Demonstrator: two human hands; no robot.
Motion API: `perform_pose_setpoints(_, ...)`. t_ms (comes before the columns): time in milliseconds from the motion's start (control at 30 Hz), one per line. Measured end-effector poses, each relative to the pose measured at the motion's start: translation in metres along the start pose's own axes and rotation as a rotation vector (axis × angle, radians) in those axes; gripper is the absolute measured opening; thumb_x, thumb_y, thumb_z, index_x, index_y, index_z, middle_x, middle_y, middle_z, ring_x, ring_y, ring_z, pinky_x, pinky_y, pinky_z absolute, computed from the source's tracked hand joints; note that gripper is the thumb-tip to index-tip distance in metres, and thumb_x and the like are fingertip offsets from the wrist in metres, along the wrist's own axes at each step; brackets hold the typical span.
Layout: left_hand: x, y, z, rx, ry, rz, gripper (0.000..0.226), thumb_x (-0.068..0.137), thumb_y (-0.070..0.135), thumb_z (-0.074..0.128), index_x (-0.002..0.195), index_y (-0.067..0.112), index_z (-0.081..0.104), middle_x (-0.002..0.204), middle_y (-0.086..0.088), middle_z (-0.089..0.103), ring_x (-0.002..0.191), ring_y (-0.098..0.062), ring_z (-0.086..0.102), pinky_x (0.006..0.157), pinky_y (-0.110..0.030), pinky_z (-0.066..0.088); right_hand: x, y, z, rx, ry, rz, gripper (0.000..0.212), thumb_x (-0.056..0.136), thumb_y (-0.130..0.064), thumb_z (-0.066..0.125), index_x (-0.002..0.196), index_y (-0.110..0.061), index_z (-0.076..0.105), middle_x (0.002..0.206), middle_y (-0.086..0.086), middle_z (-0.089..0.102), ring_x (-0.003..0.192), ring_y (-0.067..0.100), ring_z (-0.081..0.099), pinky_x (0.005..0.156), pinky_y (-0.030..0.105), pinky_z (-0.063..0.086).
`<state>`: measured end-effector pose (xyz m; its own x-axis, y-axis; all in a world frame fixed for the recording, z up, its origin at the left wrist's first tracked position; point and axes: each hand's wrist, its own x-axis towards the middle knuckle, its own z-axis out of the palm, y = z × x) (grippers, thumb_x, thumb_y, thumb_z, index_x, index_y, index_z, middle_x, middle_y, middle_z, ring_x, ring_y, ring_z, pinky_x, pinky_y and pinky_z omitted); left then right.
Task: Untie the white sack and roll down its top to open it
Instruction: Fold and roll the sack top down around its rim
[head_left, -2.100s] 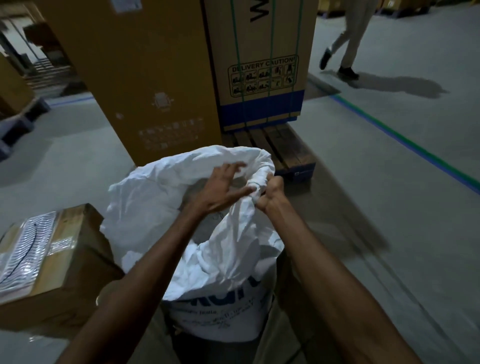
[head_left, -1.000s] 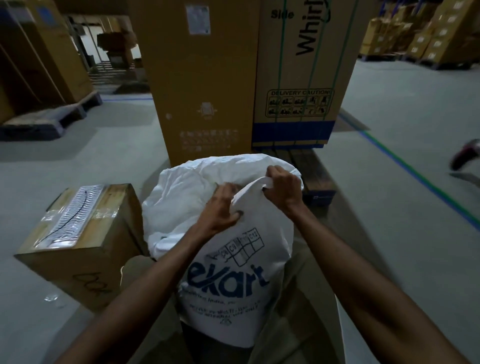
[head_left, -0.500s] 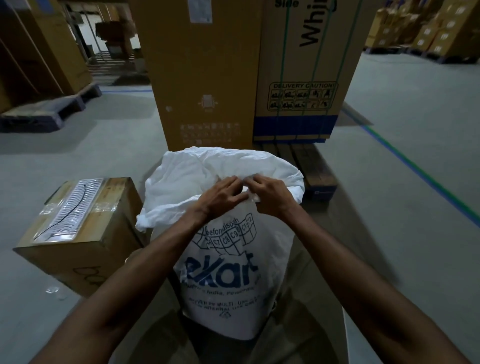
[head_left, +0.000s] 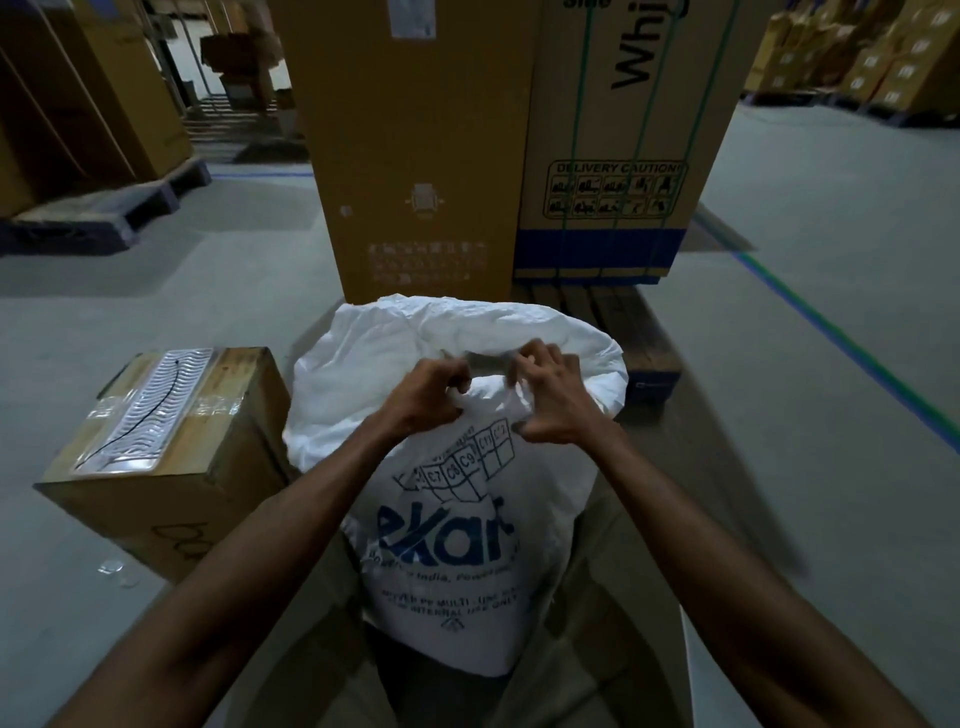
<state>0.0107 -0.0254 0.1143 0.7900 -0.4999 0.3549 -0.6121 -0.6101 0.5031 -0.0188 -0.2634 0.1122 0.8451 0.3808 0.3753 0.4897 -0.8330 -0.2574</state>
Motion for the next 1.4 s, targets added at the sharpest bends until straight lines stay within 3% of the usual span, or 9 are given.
perform_pose_setpoints(133,-0.001,0.007,0.009,0.183,-0.016,0.172,0.027,0.071,-0.008,0.070,0.080,0.016,0.064,0.091,-0.005,0.066,0.077,-0.022,0.061,0.063,-0.034,0.054,0.008,-0.011,0.004,0.166,-0.116,0.066,0.074,0.063,-0.037,0.084,0.127,-0.030,0.049,0.119,-0.003,0.057,0.106,0.017,0.052,0.087,0.035,0.046)
perform_pose_setpoints(233,-0.009,0.010,0.020,0.268,-0.026,0.444,0.029,0.068,-0.004,0.066,0.085,0.017,0.058,0.091,-0.007,0.062,0.079,-0.021,0.056,0.062,-0.027,0.047,0.011,-0.019,0.005,0.057,-0.086,-0.012,0.039,0.069,-0.018,0.084,0.099,-0.022,0.059,0.097,0.000,0.067,0.082,0.019,0.062,0.065,0.029,0.049)
perform_pose_setpoints(433,-0.038,-0.008,0.027,-0.212,-0.058,-0.137,0.076,0.066,0.027,0.089,0.126,0.023,0.042,0.120,-0.002,0.051,0.106,-0.012,0.054,0.087,-0.022,0.049,-0.002,-0.011,0.025,-0.016,0.078,-0.100,0.028,0.064,0.001,0.077,0.070,-0.014,0.055,0.068,0.006,0.061,0.054,0.026,0.056,0.046,0.036,0.050)
perform_pose_setpoints(533,-0.044,-0.021,0.020,-0.143,-0.189,-0.225,0.042,0.066,0.024,0.092,0.096,0.023,0.062,0.087,0.010,0.066,0.075,-0.001,0.061,0.066,-0.031,0.053,-0.008,-0.011,0.033,-0.148,0.103,-0.218,0.023,0.067,0.001,0.073,0.073,-0.015,0.056,0.069,0.004,0.059,0.055,0.023,0.057,0.042,0.030,0.044)
perform_pose_setpoints(800,-0.041,-0.015,0.022,0.426,-0.012,0.274,0.032,0.055,0.011,0.077,0.084,0.014,0.063,0.076,-0.005,0.065,0.061,-0.029,0.066,0.047,-0.026,0.034,0.000,-0.020,0.029,0.022,-0.452,0.128,0.112,0.047,-0.071,0.078,0.144,-0.030,0.040,0.148,0.005,0.044,0.132,0.028,0.043,0.108,0.052,0.038)
perform_pose_setpoints(967,-0.046,-0.016,0.030,0.287,-0.040,0.211,0.040,0.060,0.019,0.082,0.088,0.014,0.054,0.079,-0.004,0.063,0.066,-0.028,0.064,0.050,-0.028,0.036,0.002,-0.029,0.043,-0.053,-0.255,0.137,0.046,0.053,-0.047,0.083,0.090,-0.027,0.066,0.085,-0.006,0.068,0.077,0.018,0.065,0.067,0.038,0.059)
perform_pose_setpoints(1100,-0.045,-0.027,0.018,-0.024,-0.211,-0.127,0.061,0.064,0.044,0.085,0.112,0.019,0.057,0.098,0.003,0.066,0.080,-0.015,0.061,0.064,-0.028,0.047,-0.009,-0.035,0.063,-0.155,-0.141,0.140,0.037,0.055,-0.023,0.078,0.089,-0.020,0.065,0.083,0.001,0.071,0.072,0.028,0.068,0.059,0.035,0.055)
perform_pose_setpoints(1200,-0.044,-0.034,0.017,0.107,-0.292,-0.089,0.026,0.066,0.025,0.083,0.082,0.019,0.065,0.080,0.003,0.063,0.069,-0.019,0.058,0.061,-0.030,0.043,-0.023,-0.041,0.079,-0.264,-0.116,0.067,0.036,0.058,-0.010,0.081,0.087,-0.013,0.059,0.080,0.006,0.064,0.062,0.029,0.063,0.054,0.033,0.048)
perform_pose_setpoints(1400,-0.056,-0.034,0.027,0.420,-0.038,0.333,0.025,0.059,-0.007,0.074,0.073,0.008,0.060,0.074,-0.010,0.058,0.058,-0.029,0.059,0.043,-0.028,0.034,-0.010,-0.043,0.059,0.049,-0.292,0.174,0.072,0.059,-0.074,0.069,0.111,-0.027,0.054,0.111,-0.004,0.059,0.101,0.018,0.052,0.086,0.044,0.042)
